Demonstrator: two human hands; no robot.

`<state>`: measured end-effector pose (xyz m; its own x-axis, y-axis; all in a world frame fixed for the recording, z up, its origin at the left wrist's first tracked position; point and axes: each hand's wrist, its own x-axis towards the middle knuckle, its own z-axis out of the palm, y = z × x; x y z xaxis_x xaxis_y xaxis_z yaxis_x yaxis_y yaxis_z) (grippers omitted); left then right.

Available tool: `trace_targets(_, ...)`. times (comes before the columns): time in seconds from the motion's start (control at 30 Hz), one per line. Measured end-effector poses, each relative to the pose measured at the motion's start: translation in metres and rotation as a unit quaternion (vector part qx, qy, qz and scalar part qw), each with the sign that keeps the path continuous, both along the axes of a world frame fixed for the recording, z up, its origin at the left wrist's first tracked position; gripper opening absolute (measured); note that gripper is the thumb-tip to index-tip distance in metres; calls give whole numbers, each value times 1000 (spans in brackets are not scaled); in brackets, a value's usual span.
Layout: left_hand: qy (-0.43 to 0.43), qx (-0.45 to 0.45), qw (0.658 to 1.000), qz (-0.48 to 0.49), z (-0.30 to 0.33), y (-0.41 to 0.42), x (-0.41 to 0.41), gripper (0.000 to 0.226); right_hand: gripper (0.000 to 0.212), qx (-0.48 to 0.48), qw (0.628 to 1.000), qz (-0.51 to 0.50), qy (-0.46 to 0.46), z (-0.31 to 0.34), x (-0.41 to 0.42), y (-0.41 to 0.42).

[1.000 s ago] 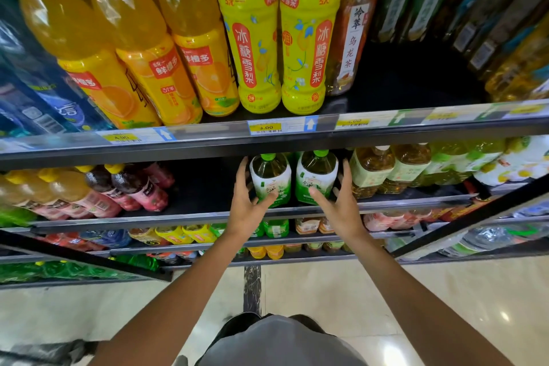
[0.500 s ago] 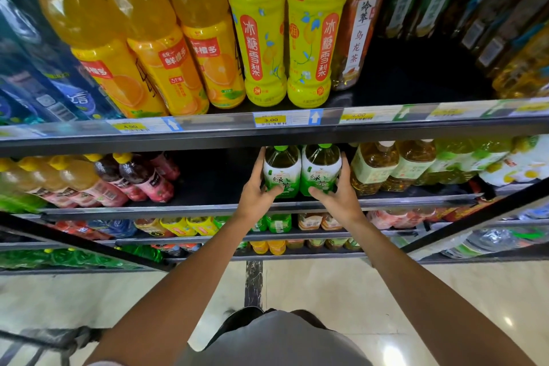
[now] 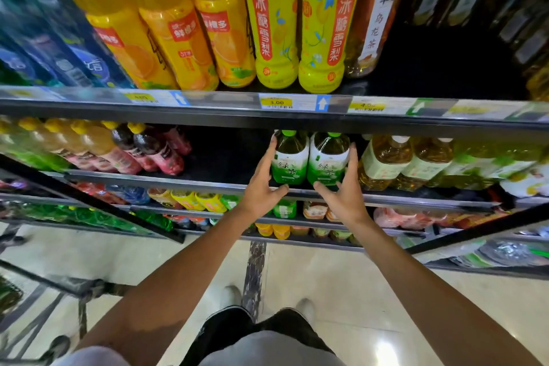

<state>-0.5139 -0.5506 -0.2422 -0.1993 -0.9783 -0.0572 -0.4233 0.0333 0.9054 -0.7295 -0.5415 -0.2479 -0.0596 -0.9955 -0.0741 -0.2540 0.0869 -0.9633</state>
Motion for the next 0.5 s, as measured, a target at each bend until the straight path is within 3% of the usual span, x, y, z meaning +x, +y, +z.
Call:
trace_targets(0.1, -32, -11, 999, 5, 2, 12, 18, 100, 102, 32, 997, -58, -26, 0, 6, 25)
trace_targets(0.2, -92, -45, 995, 7, 4, 39, 53, 89, 75, 16, 998, -59, 12, -5, 20, 57)
trace_targets(0.33, -215, -121, 969, -10, -3, 85, 131, 67, 58, 11, 989, 108, 102, 1, 68, 75)
trace_targets(0.5, -366, -131, 921, 5, -6, 153, 260, 61, 48, -82, 919, 291, 252, 26, 189, 78)
